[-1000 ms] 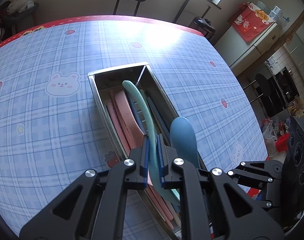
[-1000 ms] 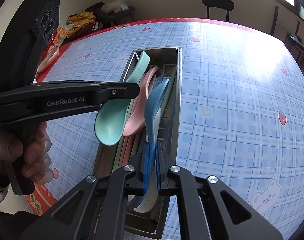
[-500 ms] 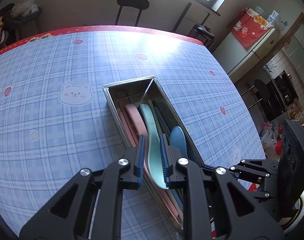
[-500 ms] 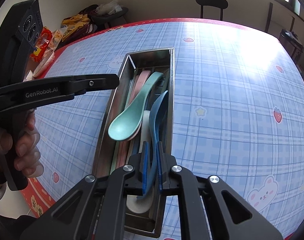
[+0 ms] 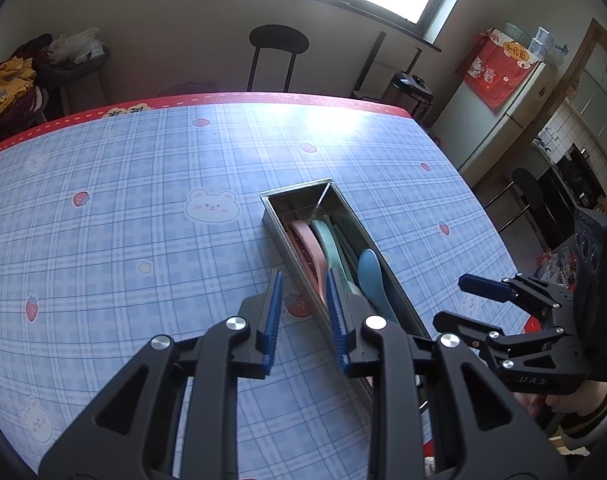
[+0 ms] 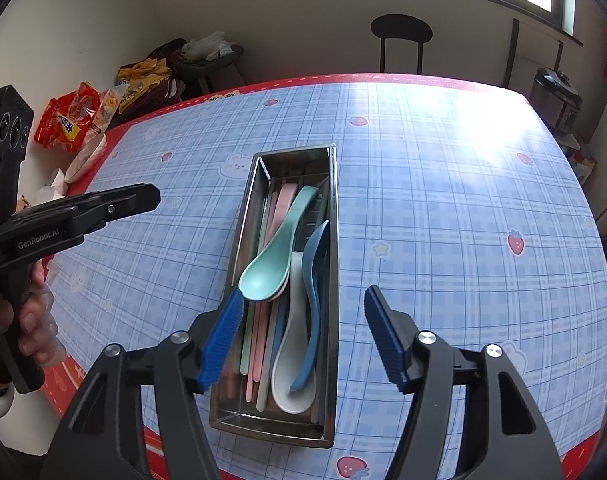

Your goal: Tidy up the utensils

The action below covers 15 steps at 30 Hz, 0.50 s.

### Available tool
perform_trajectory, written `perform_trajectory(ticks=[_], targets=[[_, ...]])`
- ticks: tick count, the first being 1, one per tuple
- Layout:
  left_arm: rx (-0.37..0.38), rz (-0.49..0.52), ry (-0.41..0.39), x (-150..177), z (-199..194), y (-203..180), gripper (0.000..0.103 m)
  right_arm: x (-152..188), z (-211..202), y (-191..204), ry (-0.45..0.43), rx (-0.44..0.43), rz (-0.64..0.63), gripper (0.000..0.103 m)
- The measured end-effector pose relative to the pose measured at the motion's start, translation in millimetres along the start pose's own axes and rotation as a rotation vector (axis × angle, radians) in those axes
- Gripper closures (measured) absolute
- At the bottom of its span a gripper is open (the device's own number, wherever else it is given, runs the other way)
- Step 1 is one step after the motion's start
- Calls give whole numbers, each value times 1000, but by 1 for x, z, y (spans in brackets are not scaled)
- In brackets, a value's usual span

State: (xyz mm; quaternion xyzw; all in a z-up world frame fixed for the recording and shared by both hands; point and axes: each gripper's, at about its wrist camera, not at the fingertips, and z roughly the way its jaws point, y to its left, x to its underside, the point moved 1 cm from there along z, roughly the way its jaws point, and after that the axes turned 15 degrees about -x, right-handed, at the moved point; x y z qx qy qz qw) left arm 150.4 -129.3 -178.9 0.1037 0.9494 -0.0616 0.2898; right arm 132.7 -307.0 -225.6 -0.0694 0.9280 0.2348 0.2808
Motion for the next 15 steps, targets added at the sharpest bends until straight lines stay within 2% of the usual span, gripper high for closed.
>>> perform_trajectory(ticks=[3,6,9,12,13,15], targets=[[-23,-2,-34,0,-21,13,73,-5,-13,8,-29,6,-5,20],[-46,-6,-72,-1,-44,26,69,-12,-28,19,-58,-1,-7,12],[-67,-1,-124,-3,-73,35,58,-19,-45,33,-97,-15,-11,6],[-76,21,-190,-3,-104,40,43,-24,-63,47,-133,-22,-10,6],[-83,29,-214,-2,-116,41,40,-26,-69,52,-147,-24,-11,6],[-89,43,-257,-1,-138,43,18,-27,-83,60,-178,-11,-16,6]])
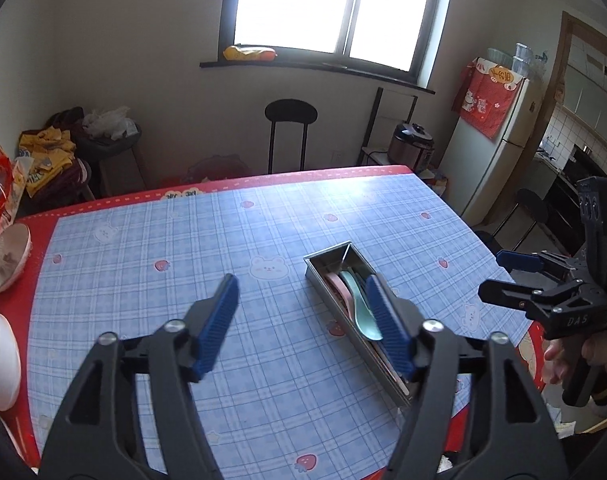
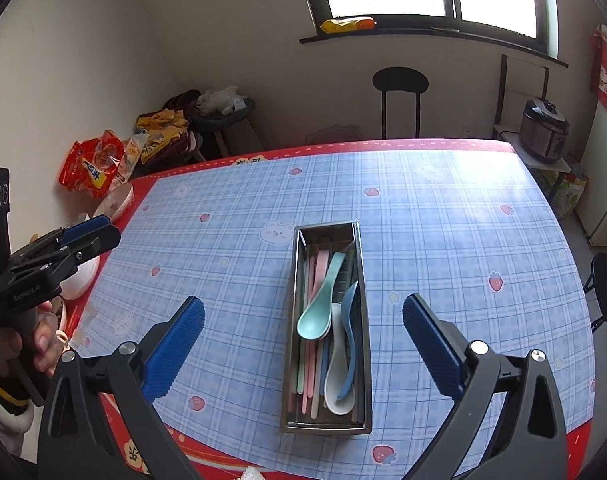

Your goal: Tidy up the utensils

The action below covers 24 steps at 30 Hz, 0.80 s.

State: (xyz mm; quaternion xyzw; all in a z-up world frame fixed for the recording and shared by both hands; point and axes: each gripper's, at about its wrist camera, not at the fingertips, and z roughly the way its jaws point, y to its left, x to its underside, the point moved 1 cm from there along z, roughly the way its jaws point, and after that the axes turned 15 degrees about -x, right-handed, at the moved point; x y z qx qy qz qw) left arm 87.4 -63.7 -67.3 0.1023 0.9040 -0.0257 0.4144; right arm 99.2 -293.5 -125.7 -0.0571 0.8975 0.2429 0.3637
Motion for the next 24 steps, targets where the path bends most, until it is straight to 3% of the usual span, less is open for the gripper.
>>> perform_trajectory(ticks=[1,7,11,20,24], targets=[[-10,-3,-32,-2,-12,3,5,-2,-7,4,-16,12,-2,6],[-19,-27,-130,-11,-61,14,6,-8,-48,28,-133,50,-3,6],[-31,-48,-159,-12,-78,20,6,-7,-67,42,-178,122,-33,6],[-71,-69,-195,-12,-86,30,6,-5,-91,53,-242,173,-40,6],[-55,-102,-194,-13,-86,34,6,-3,-94,55,-254,181,-43,6]])
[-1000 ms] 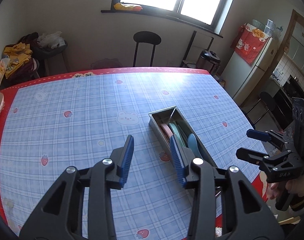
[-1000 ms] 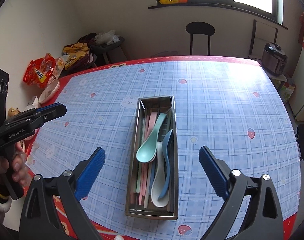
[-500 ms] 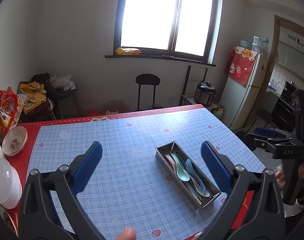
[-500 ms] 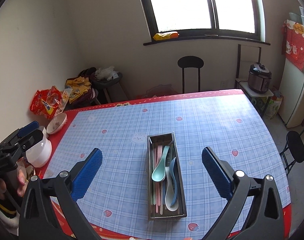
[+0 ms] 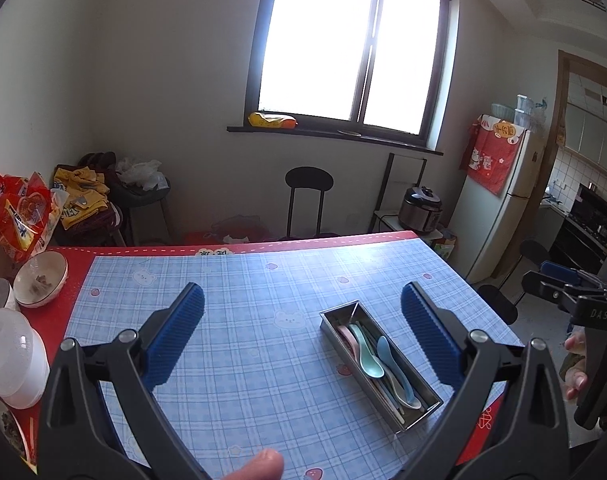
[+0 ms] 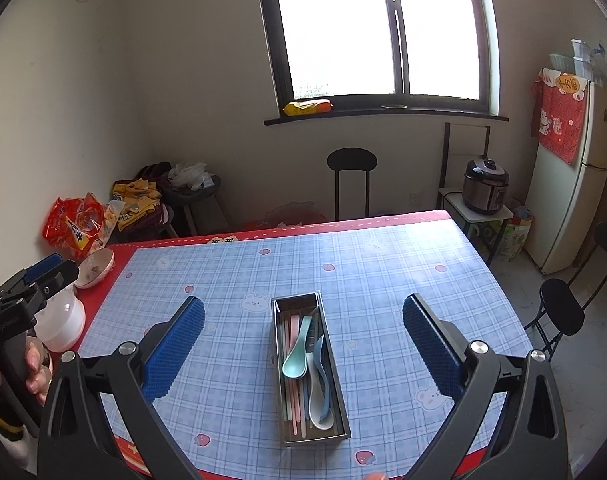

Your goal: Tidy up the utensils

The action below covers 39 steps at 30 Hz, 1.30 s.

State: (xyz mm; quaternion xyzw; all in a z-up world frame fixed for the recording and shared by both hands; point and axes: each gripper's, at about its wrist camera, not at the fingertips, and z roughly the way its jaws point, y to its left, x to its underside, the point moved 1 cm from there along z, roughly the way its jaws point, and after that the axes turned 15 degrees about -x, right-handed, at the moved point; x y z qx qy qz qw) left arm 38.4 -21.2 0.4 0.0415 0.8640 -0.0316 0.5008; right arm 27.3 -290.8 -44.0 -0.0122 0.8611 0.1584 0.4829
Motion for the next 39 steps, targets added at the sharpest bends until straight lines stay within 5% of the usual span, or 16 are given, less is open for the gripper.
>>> perform_trajectory(ticks=[39], targets=[[-46,59,58,21,13,-21,6,16,14,9,56,134,-47,6]])
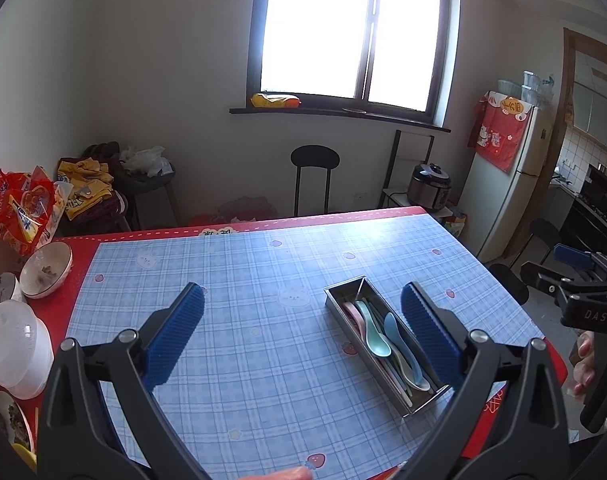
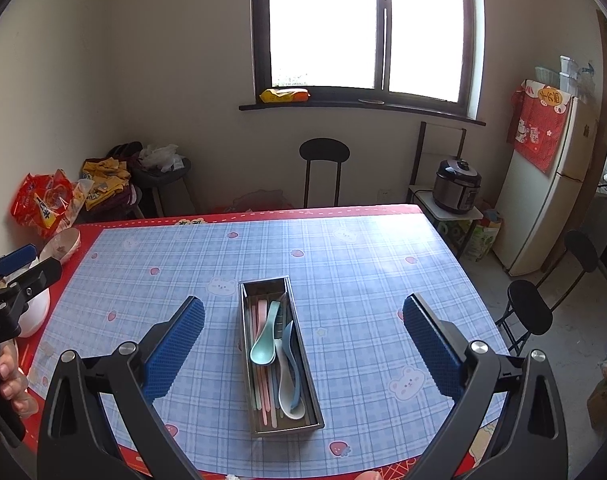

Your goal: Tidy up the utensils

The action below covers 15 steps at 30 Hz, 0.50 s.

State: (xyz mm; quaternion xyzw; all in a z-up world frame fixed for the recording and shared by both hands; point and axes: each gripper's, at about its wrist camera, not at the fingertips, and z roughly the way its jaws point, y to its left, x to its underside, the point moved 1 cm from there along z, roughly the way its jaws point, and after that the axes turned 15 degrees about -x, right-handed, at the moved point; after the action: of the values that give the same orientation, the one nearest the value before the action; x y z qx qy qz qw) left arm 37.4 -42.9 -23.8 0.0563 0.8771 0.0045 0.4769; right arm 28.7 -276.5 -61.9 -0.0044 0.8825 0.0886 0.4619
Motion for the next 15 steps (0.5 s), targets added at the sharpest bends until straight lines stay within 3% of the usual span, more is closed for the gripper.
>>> perform_trajectory(ticks=[15], targets=[[-48,3,8,1,2,3,6,2,4,1,15,-4,2,6]])
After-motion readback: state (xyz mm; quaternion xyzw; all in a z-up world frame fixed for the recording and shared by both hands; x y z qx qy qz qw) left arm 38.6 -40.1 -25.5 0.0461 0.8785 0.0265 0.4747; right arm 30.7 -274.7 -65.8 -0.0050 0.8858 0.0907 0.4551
